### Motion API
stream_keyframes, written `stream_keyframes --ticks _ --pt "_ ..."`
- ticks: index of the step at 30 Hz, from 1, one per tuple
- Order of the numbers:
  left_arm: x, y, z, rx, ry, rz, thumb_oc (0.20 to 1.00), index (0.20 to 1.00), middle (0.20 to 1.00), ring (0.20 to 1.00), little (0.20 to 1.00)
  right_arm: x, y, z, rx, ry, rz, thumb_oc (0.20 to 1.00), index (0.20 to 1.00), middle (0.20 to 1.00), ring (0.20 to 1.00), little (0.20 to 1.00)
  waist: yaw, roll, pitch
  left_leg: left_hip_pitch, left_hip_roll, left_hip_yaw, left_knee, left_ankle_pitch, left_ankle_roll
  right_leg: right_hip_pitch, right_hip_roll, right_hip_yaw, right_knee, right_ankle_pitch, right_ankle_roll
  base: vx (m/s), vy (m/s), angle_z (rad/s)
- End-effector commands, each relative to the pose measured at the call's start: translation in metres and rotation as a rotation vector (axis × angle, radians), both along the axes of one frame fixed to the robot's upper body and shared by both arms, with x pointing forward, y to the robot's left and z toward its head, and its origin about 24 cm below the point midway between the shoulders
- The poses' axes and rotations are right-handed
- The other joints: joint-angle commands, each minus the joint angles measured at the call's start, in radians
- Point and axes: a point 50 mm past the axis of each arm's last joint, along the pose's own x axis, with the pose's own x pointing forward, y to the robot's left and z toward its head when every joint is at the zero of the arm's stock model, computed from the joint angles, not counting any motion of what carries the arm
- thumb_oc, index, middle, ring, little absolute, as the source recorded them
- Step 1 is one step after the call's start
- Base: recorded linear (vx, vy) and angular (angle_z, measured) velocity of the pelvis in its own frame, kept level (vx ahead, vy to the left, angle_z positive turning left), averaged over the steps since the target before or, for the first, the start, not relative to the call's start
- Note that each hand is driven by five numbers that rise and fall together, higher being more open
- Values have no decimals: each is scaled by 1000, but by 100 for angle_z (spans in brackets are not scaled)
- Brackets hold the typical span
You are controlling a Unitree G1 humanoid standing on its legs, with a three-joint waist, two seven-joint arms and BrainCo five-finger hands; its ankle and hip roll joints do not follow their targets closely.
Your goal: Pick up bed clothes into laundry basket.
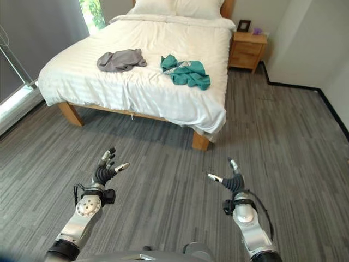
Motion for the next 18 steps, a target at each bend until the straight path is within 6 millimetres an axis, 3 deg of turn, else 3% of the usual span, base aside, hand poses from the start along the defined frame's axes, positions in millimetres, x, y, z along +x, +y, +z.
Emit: stream_keyframes --ticks 1,6,7,8,10,12,15,16,18 --pt "7 12 35 48 -202 50 1000 1000 1000 1000 1000 19 5 41 -44 -222 51 1000 1000 1000 1000 1000 2 -64 10 56 17 -22 -51 19 -78 184 -60 -21 -320 158 80 33 -34 10" --pt "5 11 39 -34 -219 77 1000 1000 1000 1000 1000 23 10 64 -55 -312 92 1000 1000 1000 1000 1000 7 -68 19 64 29 -29 -43 23 -84 186 -48 -11 -320 145 70 42 -76 11" --pt "5 10 39 -38 -224 76 1000 1000 1000 1000 1000 24 13 70 -56 -341 107 1000 1000 1000 1000 1000 9 -72 36 39 31 -30 27 4 -90 187 -51 -11 -320 145 65 -58 -109 -1" --pt "4 6 38 -80 -225 65 1000 1000 1000 1000 1000 25 17 81 -68 -388 144 1000 1000 1000 1000 1000 23 -79 78 -39 40 -32 204 27 -119 200 -57 -12 -320 134 46 -72 -148 -3" --pt "5 4 39 -105 -232 67 1000 1000 1000 1000 1000 27 19 89 -91 -417 172 1000 1000 1000 1000 1000 46 -81 122 -168 86 -49 441 103 -177 224 -54 -22 -320 113 23 -19 -129 -30" --pt "4 3 36 -122 -221 73 1000 1000 1000 1000 1000 29 20 89 -107 -409 182 1000 1000 1000 1000 1000 60 -85 139 -223 115 -37 485 137 -180 238 -50 -26 -320 91 16 111 -53 -31" --pt "3 4 36 -130 -218 70 1000 1000 1000 1000 1000 31 21 92 -119 -415 189 1000 1000 1000 1000 1000 73 -92 137 -266 135 17 393 113 -154 249 -50 -23 -320 69 24 223 47 -6" --pt "1 5 34 -120 -207 63 1000 1000 1000 1000 1000 30 21 89 -117 -401 192 1000 1000 1000 1000 1000 74 -81 122 -253 148 58 226 107 -136 256 -42 -22 -320 50 42 522 210 -2" --pt "-1 5 34 -120 -204 66 1000 1000 1000 1000 1000 33 21 87 -126 -388 191 1000 1000 1000 1000 1000 90 -72 117 -277 177 97 26 192 -146 286 -46 -16 -320 12 58 474 227 12"
